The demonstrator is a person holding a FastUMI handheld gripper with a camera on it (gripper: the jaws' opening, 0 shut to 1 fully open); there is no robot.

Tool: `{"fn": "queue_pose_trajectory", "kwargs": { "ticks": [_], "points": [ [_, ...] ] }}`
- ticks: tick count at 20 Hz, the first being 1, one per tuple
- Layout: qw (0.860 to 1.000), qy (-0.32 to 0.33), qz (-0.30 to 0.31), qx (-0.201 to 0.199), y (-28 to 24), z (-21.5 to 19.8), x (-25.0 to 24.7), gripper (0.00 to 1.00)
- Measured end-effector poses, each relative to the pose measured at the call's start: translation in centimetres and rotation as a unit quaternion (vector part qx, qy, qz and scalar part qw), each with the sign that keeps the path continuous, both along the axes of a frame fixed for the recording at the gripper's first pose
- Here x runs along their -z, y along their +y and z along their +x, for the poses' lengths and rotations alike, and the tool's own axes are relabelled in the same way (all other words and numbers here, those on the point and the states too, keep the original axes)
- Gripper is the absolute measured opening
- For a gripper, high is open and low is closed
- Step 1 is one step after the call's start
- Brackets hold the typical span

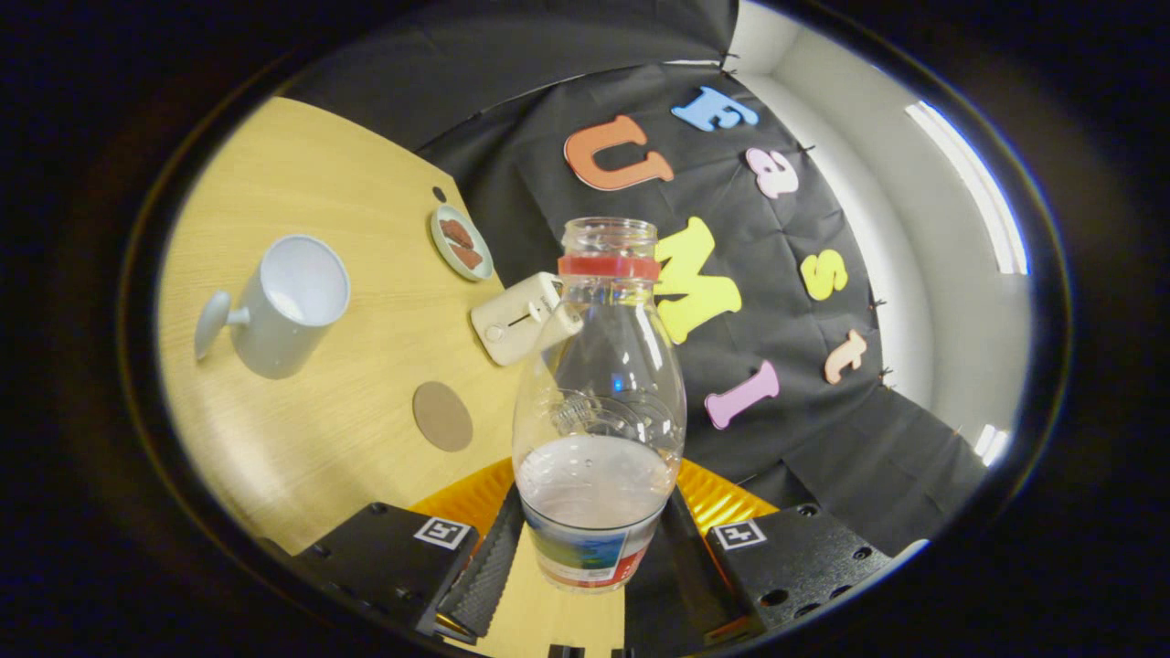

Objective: Take the bottle from table, then pour the juice into the cup, finally place the bottle on the coaster

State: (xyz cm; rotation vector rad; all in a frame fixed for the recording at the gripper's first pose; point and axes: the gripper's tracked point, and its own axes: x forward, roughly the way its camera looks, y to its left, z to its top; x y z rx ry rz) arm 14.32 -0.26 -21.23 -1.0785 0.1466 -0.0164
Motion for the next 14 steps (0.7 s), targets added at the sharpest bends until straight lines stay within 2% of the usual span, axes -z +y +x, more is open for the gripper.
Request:
{"fn": "queue_pose_trajectory", "kwargs": {
  "ticks": [8, 14],
  "points": [
    [0.995, 0.019, -0.093, -0.026, 3.3, 0.7, 0.4, 0.81],
    [0.986, 0.014, -0.164, -0.028, 4.7, 0.8, 0.0, 0.81]
  ]
}}
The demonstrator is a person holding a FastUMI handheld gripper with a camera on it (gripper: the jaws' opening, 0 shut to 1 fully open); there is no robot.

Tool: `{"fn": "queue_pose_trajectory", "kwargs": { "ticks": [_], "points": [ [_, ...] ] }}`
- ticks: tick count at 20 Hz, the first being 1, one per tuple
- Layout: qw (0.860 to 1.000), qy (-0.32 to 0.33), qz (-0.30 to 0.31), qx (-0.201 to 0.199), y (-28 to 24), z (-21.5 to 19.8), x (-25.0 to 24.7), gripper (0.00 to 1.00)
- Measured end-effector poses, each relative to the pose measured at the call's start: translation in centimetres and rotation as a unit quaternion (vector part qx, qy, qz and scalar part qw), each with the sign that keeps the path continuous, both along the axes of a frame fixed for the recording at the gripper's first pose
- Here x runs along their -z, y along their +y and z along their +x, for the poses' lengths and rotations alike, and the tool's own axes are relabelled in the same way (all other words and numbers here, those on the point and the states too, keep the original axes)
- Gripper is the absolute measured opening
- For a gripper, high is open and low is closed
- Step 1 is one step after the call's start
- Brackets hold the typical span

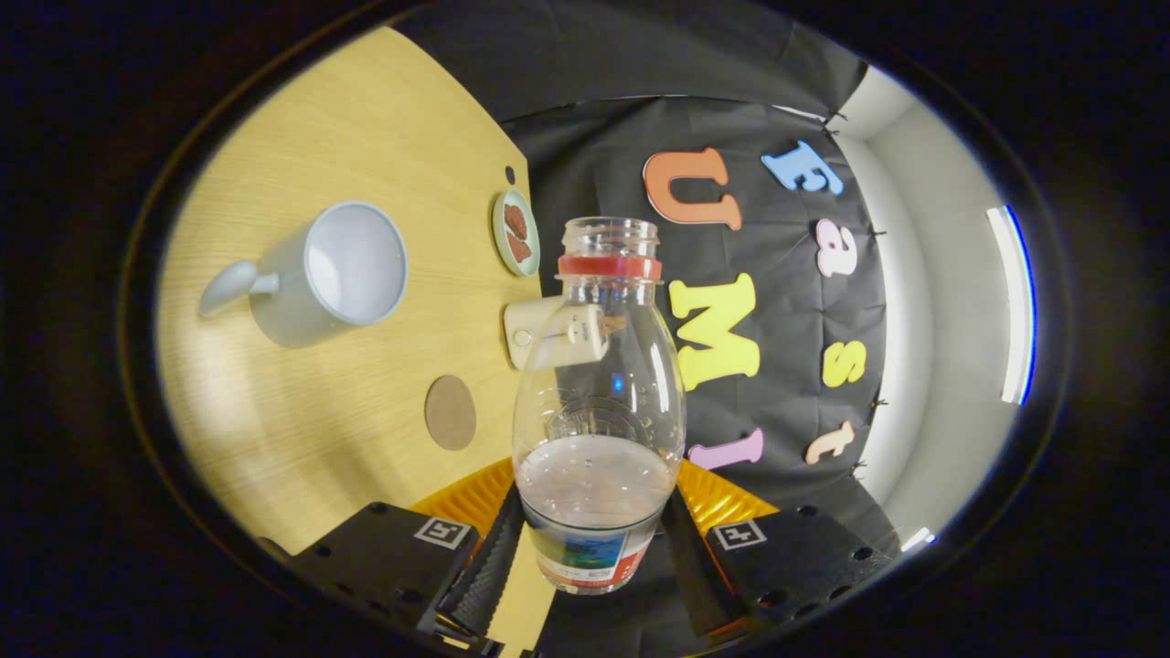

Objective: Take the bottle from table, then pour the juice into the cup, finally place the bottle on the coaster

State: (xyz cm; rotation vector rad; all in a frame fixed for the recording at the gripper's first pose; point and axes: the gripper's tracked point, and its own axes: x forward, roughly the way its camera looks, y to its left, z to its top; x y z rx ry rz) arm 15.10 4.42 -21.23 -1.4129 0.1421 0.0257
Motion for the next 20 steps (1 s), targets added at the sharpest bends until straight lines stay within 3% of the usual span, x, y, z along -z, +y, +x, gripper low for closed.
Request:
{"fn": "queue_pose_trajectory", "kwargs": {
  "ticks": [11, 20],
  "points": [
    [0.99, 0.001, -0.144, 0.005, 0.3, 0.8, 0.7, 0.81],
    [0.98, 0.001, -0.197, 0.005, 0.9, 1.0, 0.3, 0.81]
  ]
}}
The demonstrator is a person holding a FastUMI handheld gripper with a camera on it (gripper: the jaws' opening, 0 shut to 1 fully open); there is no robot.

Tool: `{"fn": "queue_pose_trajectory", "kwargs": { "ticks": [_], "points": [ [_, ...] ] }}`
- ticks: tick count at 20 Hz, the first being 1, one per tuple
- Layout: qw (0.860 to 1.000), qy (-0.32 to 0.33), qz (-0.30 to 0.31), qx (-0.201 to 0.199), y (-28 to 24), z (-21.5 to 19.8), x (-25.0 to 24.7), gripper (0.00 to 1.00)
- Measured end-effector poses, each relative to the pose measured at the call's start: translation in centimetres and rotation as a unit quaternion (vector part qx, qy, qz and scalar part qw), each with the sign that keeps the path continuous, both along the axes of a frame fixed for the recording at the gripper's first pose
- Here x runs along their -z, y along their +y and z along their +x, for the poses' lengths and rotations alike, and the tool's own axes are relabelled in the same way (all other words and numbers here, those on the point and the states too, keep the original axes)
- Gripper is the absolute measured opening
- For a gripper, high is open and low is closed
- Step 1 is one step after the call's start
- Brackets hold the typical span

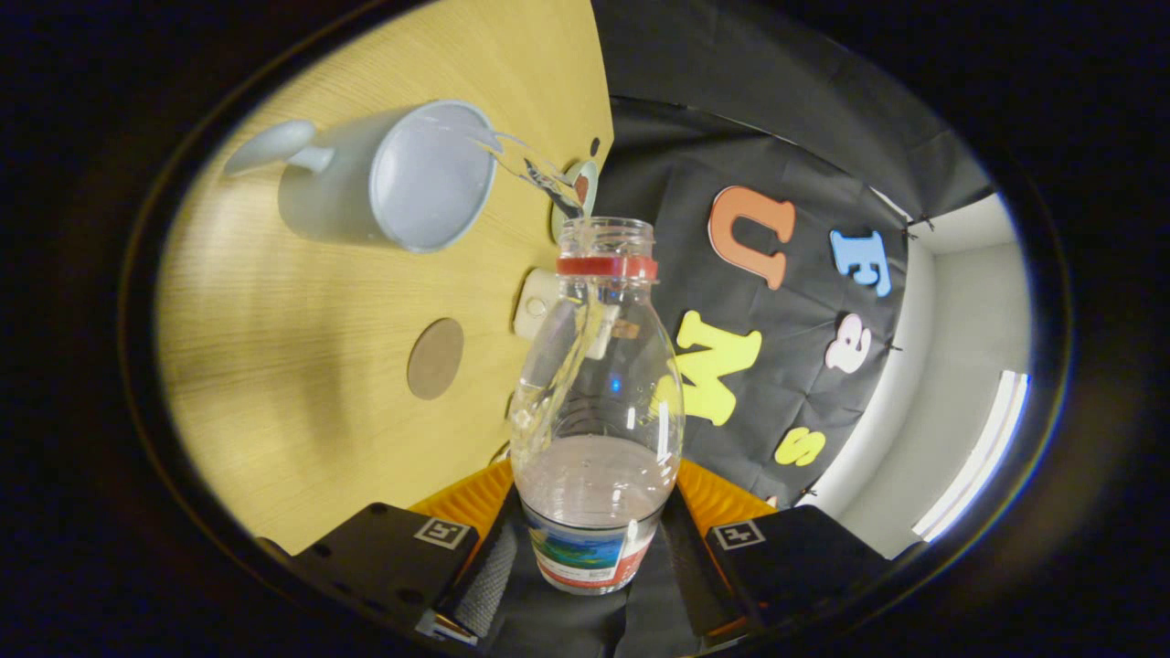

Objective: Take the bottle from table, then pour the juice into the cup, finally place the bottle on the coaster

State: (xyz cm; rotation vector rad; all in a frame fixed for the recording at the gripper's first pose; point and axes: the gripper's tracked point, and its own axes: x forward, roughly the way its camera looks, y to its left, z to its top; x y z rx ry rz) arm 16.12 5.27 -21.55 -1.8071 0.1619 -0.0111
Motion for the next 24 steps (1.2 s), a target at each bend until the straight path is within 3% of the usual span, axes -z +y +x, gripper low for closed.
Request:
{"fn": "queue_pose_trajectory", "kwargs": {
  "ticks": [6, 24],
  "points": [
    [1.0, 0.007, 0.002, 0.013, -0.7, 0.0, 0.2, 0.81],
    [0.999, -0.002, -0.034, 0.006, -1.2, 0.5, -0.9, 0.81]
  ]
}}
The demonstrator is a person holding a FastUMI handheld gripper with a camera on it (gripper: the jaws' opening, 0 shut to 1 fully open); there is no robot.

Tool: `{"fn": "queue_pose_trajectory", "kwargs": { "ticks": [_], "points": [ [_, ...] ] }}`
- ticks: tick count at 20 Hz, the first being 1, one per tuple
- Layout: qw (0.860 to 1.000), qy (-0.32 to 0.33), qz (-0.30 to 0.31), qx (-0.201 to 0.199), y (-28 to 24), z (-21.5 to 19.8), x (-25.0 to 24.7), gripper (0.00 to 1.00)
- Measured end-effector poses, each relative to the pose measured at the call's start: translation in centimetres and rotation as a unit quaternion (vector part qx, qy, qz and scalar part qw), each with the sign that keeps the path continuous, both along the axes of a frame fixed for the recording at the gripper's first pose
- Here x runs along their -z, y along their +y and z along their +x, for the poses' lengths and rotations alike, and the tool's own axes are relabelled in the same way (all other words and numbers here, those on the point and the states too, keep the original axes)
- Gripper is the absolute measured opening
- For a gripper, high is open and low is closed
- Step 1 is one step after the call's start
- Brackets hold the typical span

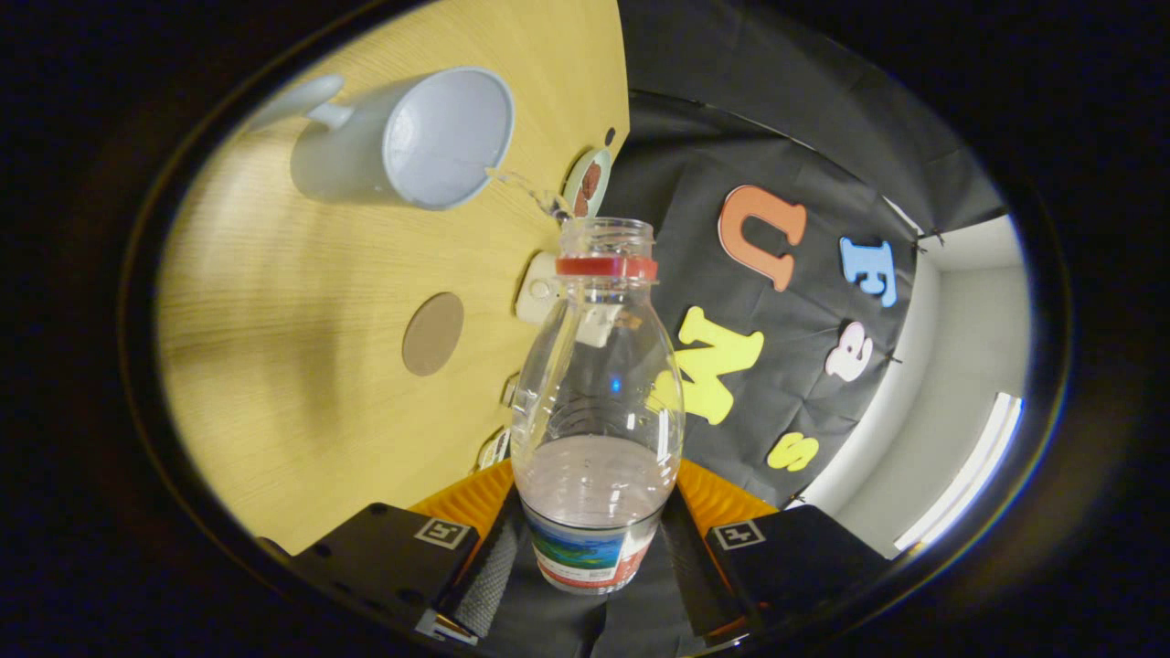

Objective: Take the bottle from table, then pour the juice into the cup, finally place the bottle on the coaster

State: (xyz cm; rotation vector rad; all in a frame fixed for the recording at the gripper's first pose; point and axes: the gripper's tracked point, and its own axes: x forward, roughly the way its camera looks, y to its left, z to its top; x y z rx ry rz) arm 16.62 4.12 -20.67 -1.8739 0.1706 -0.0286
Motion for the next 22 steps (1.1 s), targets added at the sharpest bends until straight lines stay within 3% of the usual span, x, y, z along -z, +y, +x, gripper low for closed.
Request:
{"fn": "queue_pose_trajectory", "kwargs": {
  "ticks": [22],
  "points": [
    [0.999, -0.009, -0.035, -0.01, 0.7, -0.1, -1.4, 0.81]
  ]
}}
